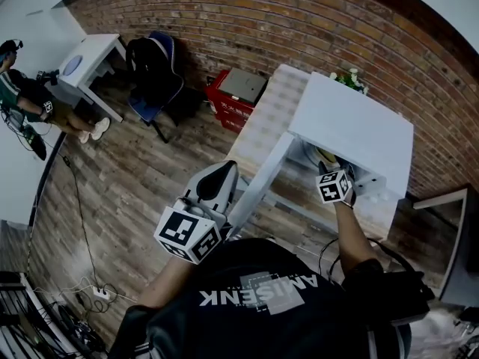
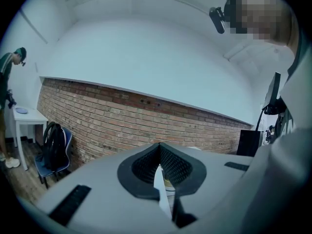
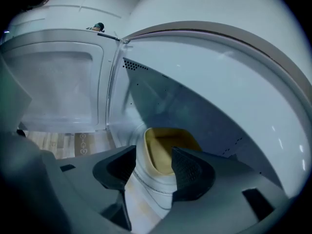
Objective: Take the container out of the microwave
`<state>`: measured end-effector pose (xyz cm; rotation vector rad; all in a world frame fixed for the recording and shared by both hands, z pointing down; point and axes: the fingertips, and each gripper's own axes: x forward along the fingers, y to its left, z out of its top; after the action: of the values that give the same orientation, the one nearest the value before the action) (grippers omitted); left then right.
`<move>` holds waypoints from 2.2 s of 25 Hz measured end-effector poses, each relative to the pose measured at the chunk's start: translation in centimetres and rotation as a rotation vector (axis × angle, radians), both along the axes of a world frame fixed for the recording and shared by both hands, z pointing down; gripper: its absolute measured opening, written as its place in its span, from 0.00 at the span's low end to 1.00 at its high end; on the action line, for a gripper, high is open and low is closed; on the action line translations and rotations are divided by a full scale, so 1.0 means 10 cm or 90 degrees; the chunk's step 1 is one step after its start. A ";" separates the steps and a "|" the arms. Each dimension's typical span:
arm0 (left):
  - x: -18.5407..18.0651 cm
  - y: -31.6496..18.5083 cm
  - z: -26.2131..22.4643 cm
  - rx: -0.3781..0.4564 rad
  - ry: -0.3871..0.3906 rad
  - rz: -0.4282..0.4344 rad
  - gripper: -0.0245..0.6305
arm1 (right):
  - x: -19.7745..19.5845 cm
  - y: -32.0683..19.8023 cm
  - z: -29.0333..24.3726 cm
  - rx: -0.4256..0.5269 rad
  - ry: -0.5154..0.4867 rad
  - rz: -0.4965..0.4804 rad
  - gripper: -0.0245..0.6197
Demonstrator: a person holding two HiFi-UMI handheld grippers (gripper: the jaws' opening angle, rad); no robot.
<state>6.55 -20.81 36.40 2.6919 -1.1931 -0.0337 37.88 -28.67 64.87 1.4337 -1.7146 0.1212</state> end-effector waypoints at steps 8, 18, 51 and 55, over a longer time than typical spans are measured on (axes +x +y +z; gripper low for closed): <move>-0.02 0.01 0.00 0.006 -0.008 -0.019 0.05 | 0.12 -0.11 0.14 -0.021 0.017 0.006 0.43; -0.10 -0.04 0.04 -0.001 -0.018 -0.034 0.05 | 0.17 -0.22 0.32 -0.056 0.031 0.014 0.43; -0.36 -0.16 0.08 -0.017 -0.004 -0.008 0.05 | -0.09 -0.05 0.26 -0.087 0.002 -0.001 0.11; -0.36 -0.17 0.09 -0.019 0.003 0.018 0.05 | -0.23 0.11 0.17 -0.095 -0.023 -0.010 0.11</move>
<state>2.99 -22.52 37.27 2.6807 -1.1451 -0.0170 35.62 -27.61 66.56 1.3145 -1.7084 0.2626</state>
